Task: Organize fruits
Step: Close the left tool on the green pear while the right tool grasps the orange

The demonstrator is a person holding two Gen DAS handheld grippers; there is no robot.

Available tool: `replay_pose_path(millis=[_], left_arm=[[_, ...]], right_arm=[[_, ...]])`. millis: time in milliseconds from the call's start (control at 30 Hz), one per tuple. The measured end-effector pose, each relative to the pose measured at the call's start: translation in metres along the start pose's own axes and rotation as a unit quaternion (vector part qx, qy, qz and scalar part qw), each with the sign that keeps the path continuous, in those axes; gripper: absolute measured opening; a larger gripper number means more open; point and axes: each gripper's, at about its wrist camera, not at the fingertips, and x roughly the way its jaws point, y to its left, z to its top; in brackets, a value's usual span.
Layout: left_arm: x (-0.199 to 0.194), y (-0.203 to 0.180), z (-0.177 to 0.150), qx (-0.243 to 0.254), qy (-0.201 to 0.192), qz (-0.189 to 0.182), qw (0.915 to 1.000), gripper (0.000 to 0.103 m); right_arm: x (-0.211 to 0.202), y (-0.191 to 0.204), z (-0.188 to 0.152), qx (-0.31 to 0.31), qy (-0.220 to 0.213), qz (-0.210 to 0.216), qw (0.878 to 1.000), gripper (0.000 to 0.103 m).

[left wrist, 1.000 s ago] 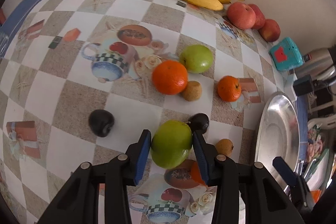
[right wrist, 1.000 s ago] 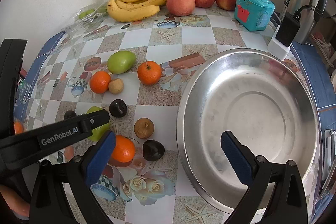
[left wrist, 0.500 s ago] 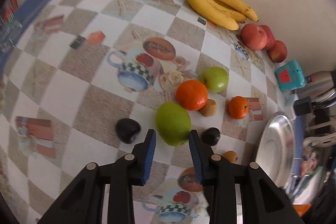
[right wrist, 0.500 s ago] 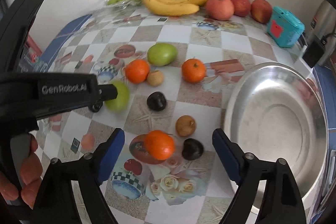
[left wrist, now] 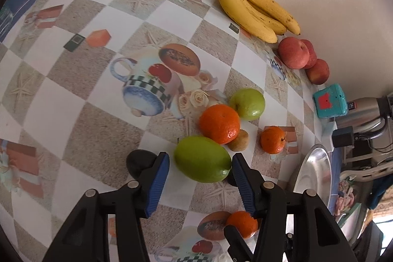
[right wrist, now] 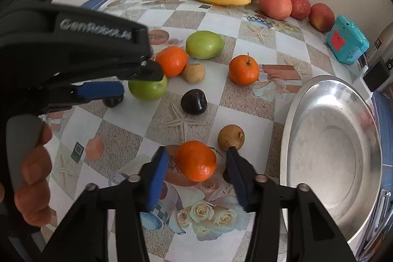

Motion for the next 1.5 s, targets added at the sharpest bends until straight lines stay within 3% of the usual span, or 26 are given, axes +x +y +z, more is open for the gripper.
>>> replay_pose_path(millis=[200,600,900,1000,1500], left_arm=[[0.003,-0.008,0.001,0.024,-0.008,0.011,0.9996,0.057],[0.005,-0.023,0.002,0.087,-0.013,0.061,0.9943,0.065],[0.010,-0.035,-0.004,0.120,-0.007,0.064,0.9907,0.067],[0.009,-0.036,-0.005,0.123,-0.011,0.072,0.9897,0.053],[-0.023,-0.023,0.008,0.062,-0.031,0.067,0.9954,0.052]], right_arm=[[0.002,-0.002,0.001,0.002,0.002,0.006,1.000,0.037],[0.005,-0.001,-0.001,0.004,0.014,0.005,1.000,0.037],[0.006,-0.007,0.003,0.017,0.012,0.014,1.000,0.037],[0.004,-0.008,0.005,0.019,0.006,0.019,1.000,0.037],[-0.017,-0.011,0.011,0.037,-0.030,0.039,0.998,0.037]])
